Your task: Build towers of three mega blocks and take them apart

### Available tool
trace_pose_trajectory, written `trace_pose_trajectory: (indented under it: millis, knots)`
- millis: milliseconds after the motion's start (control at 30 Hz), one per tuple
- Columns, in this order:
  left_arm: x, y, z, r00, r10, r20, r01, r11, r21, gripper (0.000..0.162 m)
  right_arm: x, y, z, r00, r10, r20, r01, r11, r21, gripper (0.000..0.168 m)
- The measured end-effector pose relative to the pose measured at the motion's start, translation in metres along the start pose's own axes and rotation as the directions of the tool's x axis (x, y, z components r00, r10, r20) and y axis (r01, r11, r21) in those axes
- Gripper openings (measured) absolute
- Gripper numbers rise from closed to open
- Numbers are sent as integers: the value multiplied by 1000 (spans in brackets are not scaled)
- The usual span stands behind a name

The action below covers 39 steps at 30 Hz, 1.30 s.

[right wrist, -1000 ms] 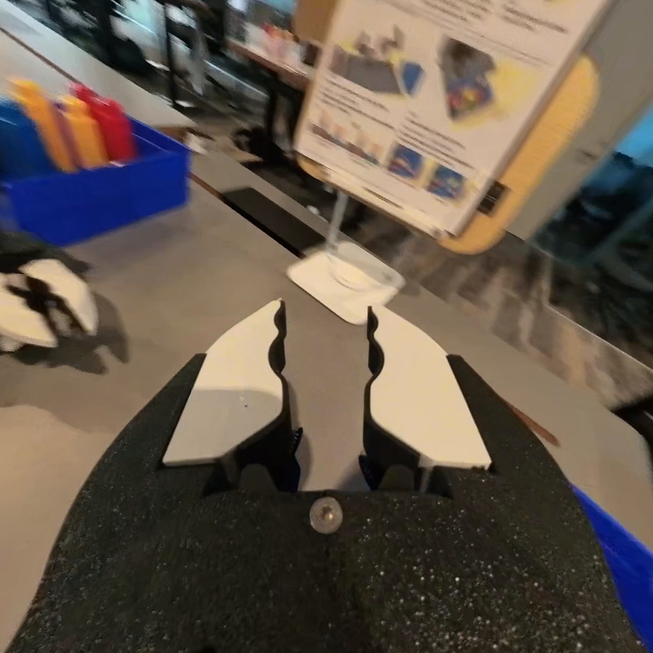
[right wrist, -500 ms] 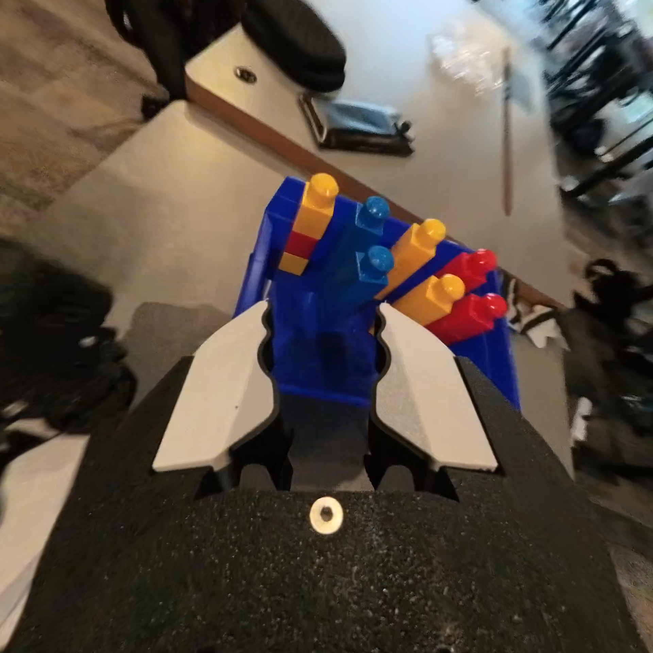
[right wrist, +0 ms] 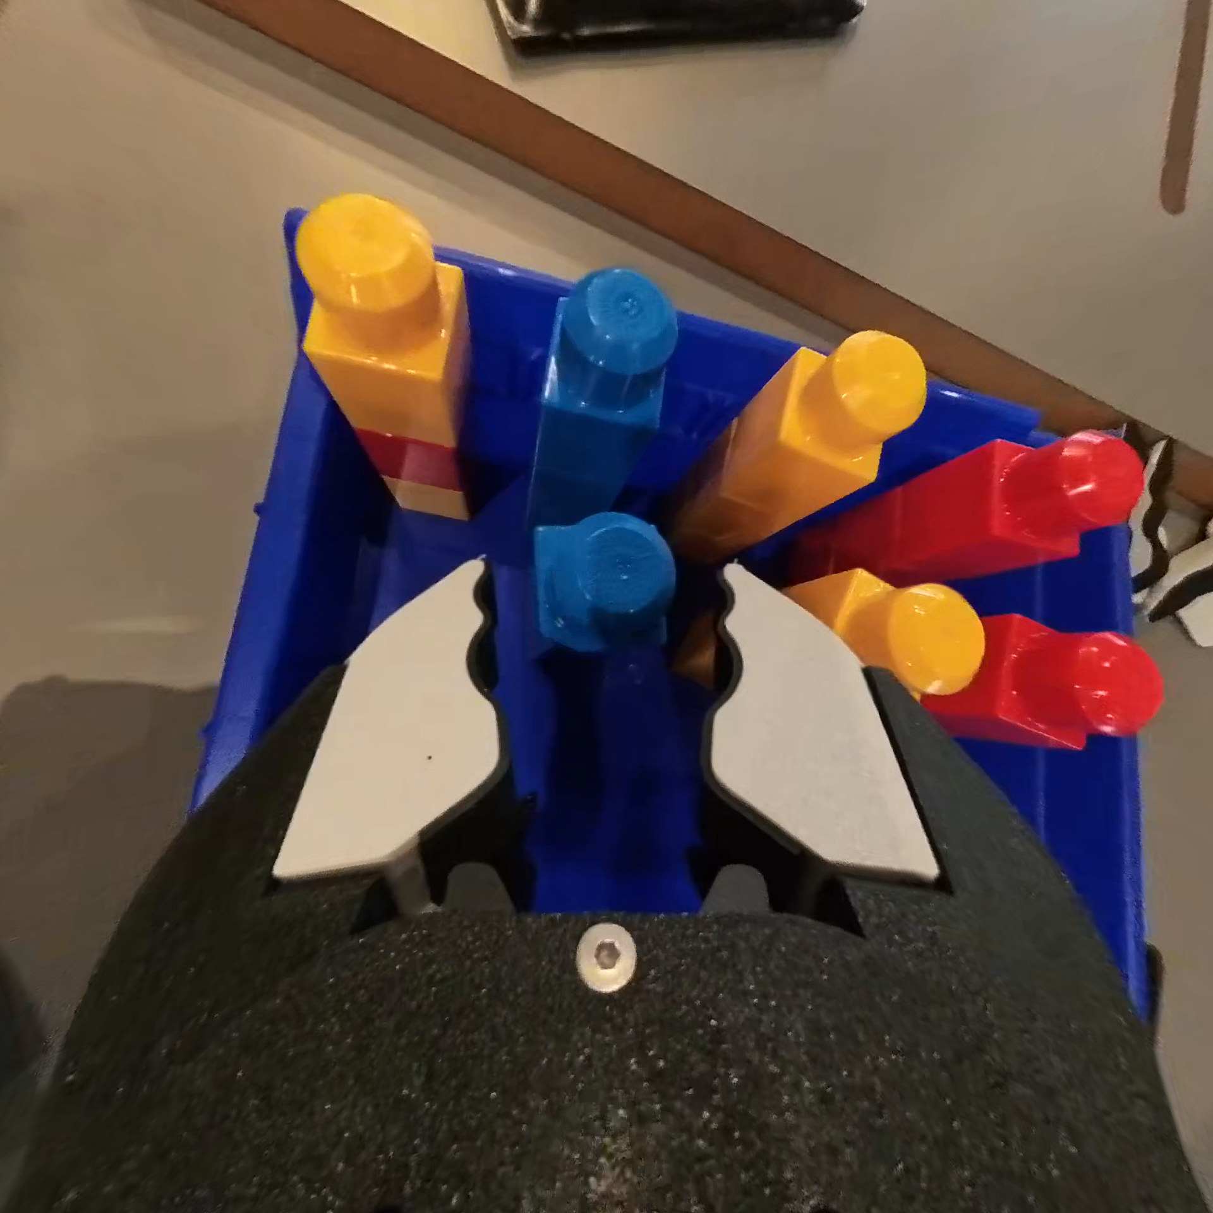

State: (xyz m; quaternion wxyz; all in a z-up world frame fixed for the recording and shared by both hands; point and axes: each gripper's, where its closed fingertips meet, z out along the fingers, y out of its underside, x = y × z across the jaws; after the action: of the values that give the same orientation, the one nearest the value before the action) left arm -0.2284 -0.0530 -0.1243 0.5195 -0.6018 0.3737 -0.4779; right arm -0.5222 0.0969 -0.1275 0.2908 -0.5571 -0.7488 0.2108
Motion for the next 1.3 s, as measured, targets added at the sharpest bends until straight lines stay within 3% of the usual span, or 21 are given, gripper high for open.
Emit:
trace_pose_trajectory:
  millis: [67,100,367,567,633,700,767,867,933,1033,1133,1300]
  knots:
    - [0,0,0,1000,-4,-2,4,1000,-2,0,-2,3,2,1000,16,27,-15,1000,-18,38]
    - [0,1,1,1000,-3,-4,3,1000,-5,0,-1,2,1,999,24,24,-24,1000,-13,37]
    - [1,2,2,1000,-9,-13,9,1000,-12,0,-5,-7,-51,1000,6,-26,-3,995,96,38]
    - [1,1,2,1000,-10,-9,10,1000,-10,0,-19,16,-24,999,-52,12,52,998,-20,38]
    - [-1,0,1,1000,-13,9,13,1000,2,8,-22,17,-17,998,-66,19,66,997,-24,38]
    - [-5,-2,-2,999,-13,45,13,1000,12,18,-24,14,-17,997,-62,34,62,998,-1,38]
    - [-7,-5,-8,996,-4,86,2,1000,20,23,-22,12,-23,999,-39,19,39,999,13,50]
    - [-14,-23,-40,968,35,250,-56,996,76,25,-19,1,-64,998,-2,-56,9,992,122,60]
    - [-26,-40,-81,890,41,454,-112,985,131,22,-20,-4,-109,989,56,-135,-21,968,250,67]
    - [-52,-60,-155,662,14,750,-190,970,149,21,-29,2,-181,955,181,-234,-63,897,437,71]
    - [-79,-67,-192,529,15,849,-129,990,63,37,-49,16,-241,906,299,-299,-69,802,593,69]
    - [-141,-46,-214,318,139,938,138,972,-191,61,-85,39,-306,839,389,-380,7,691,723,59]
